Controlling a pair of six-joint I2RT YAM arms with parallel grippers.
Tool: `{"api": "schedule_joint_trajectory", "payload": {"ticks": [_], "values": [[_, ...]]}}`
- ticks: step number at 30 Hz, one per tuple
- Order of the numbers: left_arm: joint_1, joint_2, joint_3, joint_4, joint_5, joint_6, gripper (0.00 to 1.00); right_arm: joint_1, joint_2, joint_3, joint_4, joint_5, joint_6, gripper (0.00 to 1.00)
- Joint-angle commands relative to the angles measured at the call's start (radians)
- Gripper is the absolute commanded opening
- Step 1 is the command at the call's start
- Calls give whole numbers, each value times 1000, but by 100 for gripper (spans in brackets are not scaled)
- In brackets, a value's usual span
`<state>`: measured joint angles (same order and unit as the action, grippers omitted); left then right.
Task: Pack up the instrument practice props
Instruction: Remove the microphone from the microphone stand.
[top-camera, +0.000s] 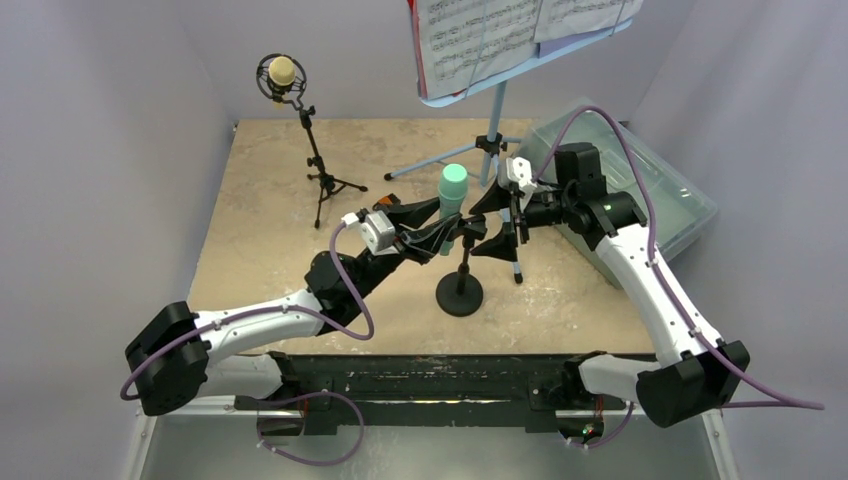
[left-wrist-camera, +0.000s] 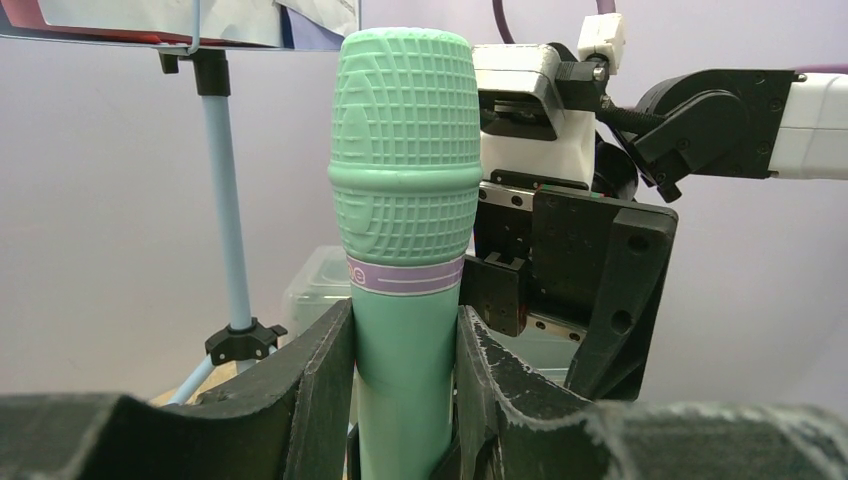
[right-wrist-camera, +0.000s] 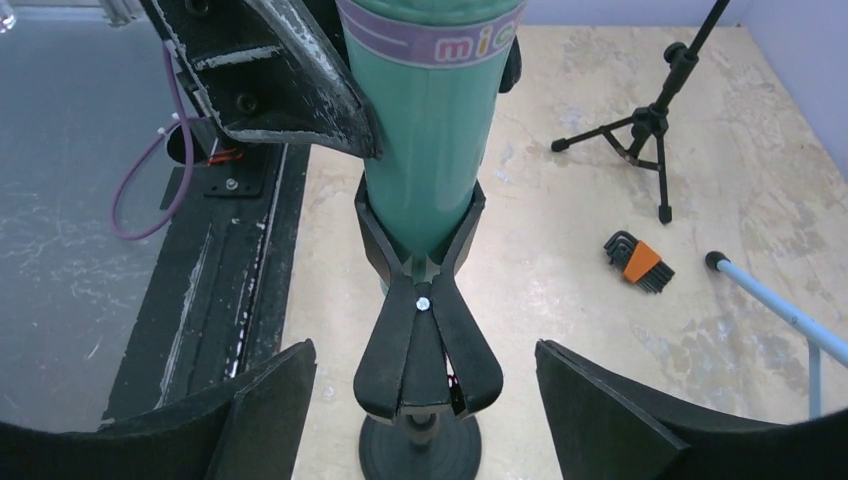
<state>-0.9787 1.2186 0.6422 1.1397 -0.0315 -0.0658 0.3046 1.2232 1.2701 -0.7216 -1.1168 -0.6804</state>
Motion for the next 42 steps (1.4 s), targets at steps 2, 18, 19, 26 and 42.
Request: {"api": "schedule_joint_trajectory", "payload": {"ticks": [2, 18, 19, 26, 42], "values": [[-8, -38, -12, 59, -19, 12, 0, 11, -10, 34, 40, 29, 19, 80], [-8, -115, -34, 7, -71, 43, 0, 10, -49, -17, 125, 84, 78, 12], [-8, -129, -35, -8, -73, 49, 0, 10, -51, -25, 138, 93, 93, 12], [-8, -241, -46, -156, -61, 58, 0, 10, -57, -69, 203, 122, 166, 34], [-7, -369, -81, -383, -75, -1, 0, -13, -146, -153, 220, 91, 179, 99]]}}
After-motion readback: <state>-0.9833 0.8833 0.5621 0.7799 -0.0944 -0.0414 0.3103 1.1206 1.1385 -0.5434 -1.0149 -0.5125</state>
